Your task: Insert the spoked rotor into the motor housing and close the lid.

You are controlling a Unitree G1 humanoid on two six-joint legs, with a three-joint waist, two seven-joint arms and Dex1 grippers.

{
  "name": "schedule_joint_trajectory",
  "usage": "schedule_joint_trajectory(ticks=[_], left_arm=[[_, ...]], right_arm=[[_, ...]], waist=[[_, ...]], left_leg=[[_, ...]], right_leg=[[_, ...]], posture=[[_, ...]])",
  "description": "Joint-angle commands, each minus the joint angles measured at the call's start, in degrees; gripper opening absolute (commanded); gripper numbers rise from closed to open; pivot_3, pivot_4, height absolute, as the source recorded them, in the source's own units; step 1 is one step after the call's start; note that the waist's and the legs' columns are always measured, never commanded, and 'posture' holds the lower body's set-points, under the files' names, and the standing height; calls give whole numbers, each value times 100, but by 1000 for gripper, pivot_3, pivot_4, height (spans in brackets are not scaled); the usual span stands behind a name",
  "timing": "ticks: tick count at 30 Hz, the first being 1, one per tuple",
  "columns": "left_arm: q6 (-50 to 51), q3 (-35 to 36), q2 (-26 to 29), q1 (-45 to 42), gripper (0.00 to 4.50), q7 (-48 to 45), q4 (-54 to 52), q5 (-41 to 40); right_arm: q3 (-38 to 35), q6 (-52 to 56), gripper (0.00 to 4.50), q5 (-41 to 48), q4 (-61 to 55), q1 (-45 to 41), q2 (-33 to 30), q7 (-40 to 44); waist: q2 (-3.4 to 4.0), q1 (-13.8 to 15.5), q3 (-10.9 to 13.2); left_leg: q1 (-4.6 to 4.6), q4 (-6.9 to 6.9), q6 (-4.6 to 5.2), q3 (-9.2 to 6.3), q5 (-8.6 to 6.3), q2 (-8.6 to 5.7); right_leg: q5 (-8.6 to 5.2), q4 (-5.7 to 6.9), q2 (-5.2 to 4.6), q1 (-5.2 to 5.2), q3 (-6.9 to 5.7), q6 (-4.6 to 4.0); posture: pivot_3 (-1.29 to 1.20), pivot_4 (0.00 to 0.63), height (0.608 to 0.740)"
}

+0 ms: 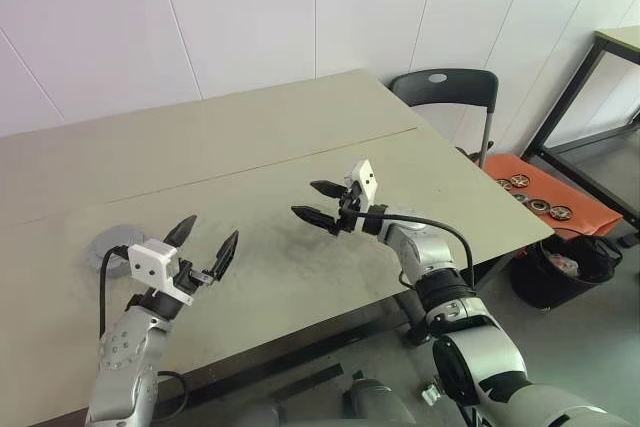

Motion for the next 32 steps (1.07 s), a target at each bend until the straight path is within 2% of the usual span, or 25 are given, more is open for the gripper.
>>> schedule_joint_trajectory(ticks=[1, 5, 11, 20, 32], left_arm=[[66, -81, 108, 45, 4490, 47, -316, 321], [149, -144, 46, 202, 4490, 32, -571, 299], [185, -117, 74, 268, 4490, 30, -651, 360], [148, 38, 210, 47, 4490, -18, -577, 336], [154, 107, 274, -111, 4490, -15, -472, 384]], right_arm=[[-2, -321, 4480, 33, -122, -68, 52, 42], [171, -320, 4480, -32, -62, -72, -11, 307], [148, -339, 4480, -89, 135, -222, 35, 153], [69, -472, 4480, -218, 500, -308, -234, 55], [171, -320, 4480, -116, 148, -138, -242, 379]], waist=[[0, 3, 0], [0, 3, 0], [1, 5, 1], [1, 10, 1], [1, 3, 1]], left_leg=[[-1, 3, 0, 0, 0, 0], [-2, 9, 0, 0, 0, 0], [-1, 23, 0, -2, 0, 0], [-2, 36, 0, -1, 0, -1], [0, 38, 0, -1, 0, -1]], right_leg=[[0, 0, 0, 1, 0, -1], [2, 0, -2, 4, 0, -4], [1, 11, -1, 6, 0, -5], [-1, 11, -1, 12, 0, -6], [4, 16, 0, 12, 0, -8]], posture=[[0, 0, 740], [0, 0, 740], [0, 0, 740], [0, 0, 740], [0, 0, 740]])
